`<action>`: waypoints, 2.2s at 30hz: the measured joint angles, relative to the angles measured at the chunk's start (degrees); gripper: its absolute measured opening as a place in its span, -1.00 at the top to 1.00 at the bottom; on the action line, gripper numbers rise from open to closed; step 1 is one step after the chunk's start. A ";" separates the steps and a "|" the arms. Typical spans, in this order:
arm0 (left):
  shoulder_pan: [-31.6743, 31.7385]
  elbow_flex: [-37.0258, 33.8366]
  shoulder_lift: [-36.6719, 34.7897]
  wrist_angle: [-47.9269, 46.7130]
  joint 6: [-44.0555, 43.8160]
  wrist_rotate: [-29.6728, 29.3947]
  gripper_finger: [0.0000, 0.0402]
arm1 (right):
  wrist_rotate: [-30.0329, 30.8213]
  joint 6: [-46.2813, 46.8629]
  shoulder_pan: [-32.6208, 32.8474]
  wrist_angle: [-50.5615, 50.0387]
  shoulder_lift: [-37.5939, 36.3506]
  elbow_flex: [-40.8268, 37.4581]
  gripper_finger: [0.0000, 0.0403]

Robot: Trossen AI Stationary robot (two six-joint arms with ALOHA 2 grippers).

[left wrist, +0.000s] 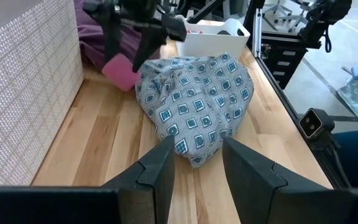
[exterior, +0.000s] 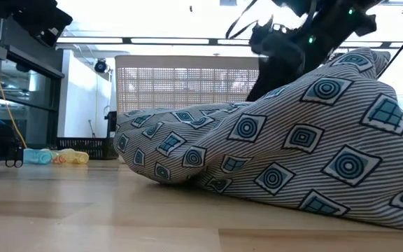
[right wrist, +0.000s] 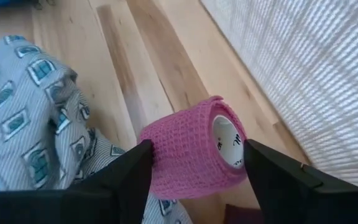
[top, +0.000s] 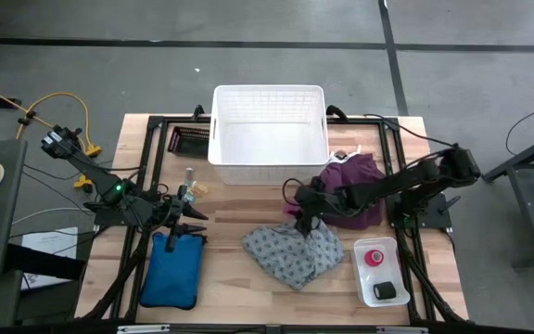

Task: Pick & place medical supplies in basket/bin
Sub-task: Put the pink bandage into the small white bin

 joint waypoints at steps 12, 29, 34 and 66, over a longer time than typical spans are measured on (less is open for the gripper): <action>0.02 0.00 0.00 0.30 0.00 0.00 0.36 | -0.02 -6.31 3.39 -6.19 -11.17 0.07 -0.16; 0.02 0.00 0.00 0.54 0.00 0.00 0.36 | 5.33 -5.40 17.21 -18.69 -19.54 0.07 -0.16; 0.01 0.00 0.00 0.54 0.00 0.00 0.36 | 5.35 -5.42 19.08 -18.69 -19.52 0.07 -0.16; 0.00 0.00 -0.02 0.49 0.00 0.00 0.36 | 8.98 -10.16 17.21 -9.53 -12.38 0.09 -0.17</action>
